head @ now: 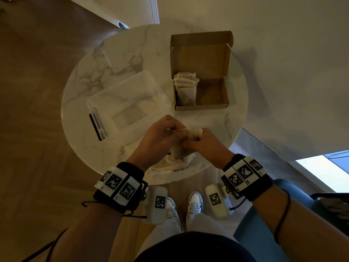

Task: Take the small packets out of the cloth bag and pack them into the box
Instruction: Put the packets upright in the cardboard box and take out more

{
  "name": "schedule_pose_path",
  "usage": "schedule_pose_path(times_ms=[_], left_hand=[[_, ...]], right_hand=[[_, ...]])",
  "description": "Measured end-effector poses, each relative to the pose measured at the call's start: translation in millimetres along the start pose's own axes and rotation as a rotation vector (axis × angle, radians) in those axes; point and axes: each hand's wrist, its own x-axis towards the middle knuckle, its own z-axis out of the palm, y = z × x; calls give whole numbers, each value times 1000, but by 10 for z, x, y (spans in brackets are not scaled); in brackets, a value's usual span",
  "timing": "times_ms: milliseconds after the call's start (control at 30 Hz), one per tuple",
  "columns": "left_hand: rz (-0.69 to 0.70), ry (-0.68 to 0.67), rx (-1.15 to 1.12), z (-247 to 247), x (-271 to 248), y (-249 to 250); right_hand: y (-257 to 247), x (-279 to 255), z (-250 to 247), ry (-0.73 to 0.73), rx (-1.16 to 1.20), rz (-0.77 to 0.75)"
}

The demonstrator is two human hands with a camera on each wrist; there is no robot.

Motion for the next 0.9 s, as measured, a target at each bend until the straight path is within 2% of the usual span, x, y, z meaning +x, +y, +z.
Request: schedule_pose_path(times_ms=[67, 167, 300, 367, 467, 533, 633, 700, 767, 900], left_hand=[[25, -57, -111, -17, -18, 22], [6, -71, -214, -37, -7, 10], [-29, -31, -206, -46, 44, 14], [-60, 59, -109, -37, 87, -18], [-169, 158, 99, -11, 159, -145], [-240, 128, 232, 29, 166, -266], [-276, 17, 313, 129, 169, -409], [-265, -60, 360, 190, 194, -435], [-199, -104, 461, 222, 234, -449], [-15, -179, 858, 287, 305, -582]], right_hand=[[-48, -9, -22, -21, 43, 40], [-109, -19, -28, -69, 70, 70], [-144, -45, -37, -34, 181, 125], [-133, -61, -38, 36, 192, 162], [-5, -47, -77, 249, 163, 214], [101, -40, -117, 381, 246, 276], [184, -84, -148, 454, 311, 366], [204, -114, -155, 468, 322, 396], [176, -138, -163, 478, 350, 404], [171, -165, -187, 490, 461, 424]])
